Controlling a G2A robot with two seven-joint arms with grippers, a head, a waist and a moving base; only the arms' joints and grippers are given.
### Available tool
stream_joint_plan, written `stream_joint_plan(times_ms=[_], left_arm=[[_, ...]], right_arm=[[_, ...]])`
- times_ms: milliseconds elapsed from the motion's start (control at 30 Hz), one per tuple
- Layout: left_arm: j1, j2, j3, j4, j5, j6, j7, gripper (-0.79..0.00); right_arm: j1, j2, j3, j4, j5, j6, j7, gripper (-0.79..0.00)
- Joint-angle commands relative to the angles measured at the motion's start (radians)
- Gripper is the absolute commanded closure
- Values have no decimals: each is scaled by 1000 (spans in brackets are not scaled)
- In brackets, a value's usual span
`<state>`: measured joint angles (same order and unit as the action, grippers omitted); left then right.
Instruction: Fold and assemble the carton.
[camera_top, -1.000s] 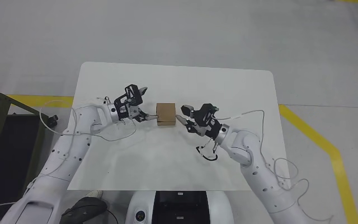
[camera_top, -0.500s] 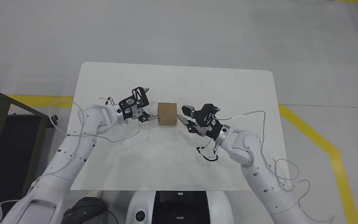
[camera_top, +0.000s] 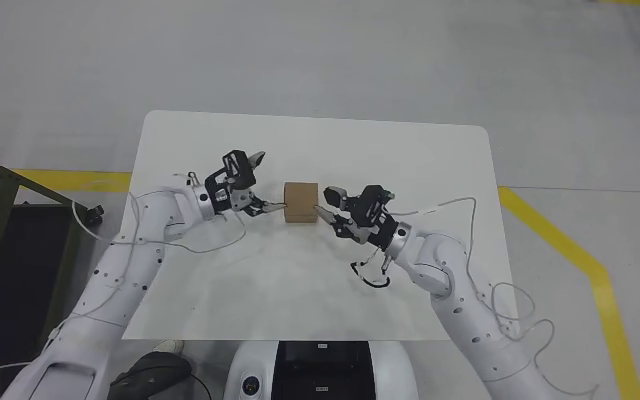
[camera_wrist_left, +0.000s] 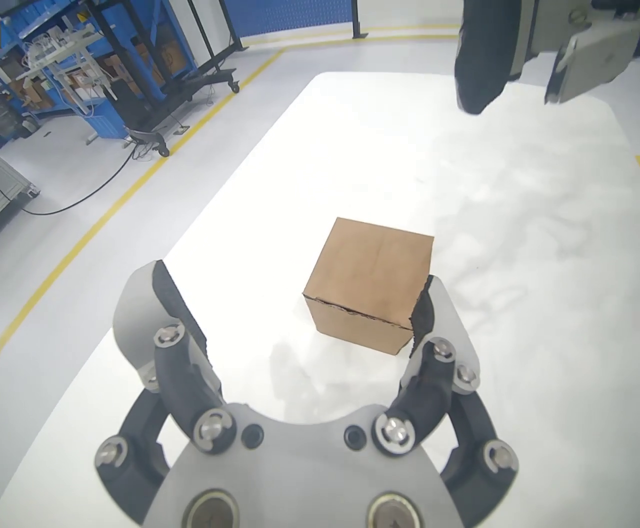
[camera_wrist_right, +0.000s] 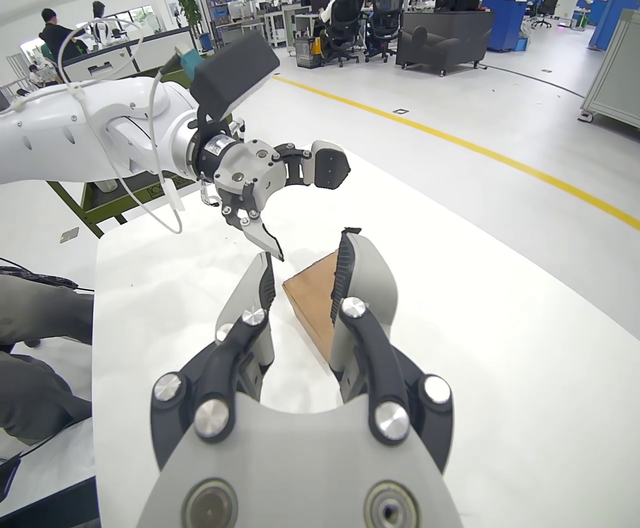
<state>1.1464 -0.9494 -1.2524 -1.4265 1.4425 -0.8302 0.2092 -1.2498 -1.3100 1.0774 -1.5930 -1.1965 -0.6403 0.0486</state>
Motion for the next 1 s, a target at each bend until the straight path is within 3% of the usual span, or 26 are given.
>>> stream_joint_plan(times_ms=[0, 233, 333, 467, 500, 700, 967], left_arm=[[8, 4, -28, 3, -12, 18, 9, -785], [50, 21, -143, -6, -37, 72, 37, -785], [79, 30, -204, -20, -51, 83, 66, -785], [124, 44, -276, -75, -3, 75, 89, -785], [139, 48, -290, -91, 16, 74, 94, -785], [227, 62, -371, -161, 87, 101, 80, -785], [336, 69, -489, -197, 2, 82, 144, -785]], right_arm=[[1, 3, 6, 1, -10, -13, -2, -268], [-51, 26, 89, -50, -83, 8, -30, -336], [-78, 34, 127, -82, -92, 30, -30, -413], [-104, 43, 169, -120, -97, 54, -32, -748], [-109, 44, 178, -126, -97, 60, -31, -785], [-123, 52, 223, -156, -77, 84, -27, -785], [-132, 61, 276, -195, -51, 105, -6, -785]])
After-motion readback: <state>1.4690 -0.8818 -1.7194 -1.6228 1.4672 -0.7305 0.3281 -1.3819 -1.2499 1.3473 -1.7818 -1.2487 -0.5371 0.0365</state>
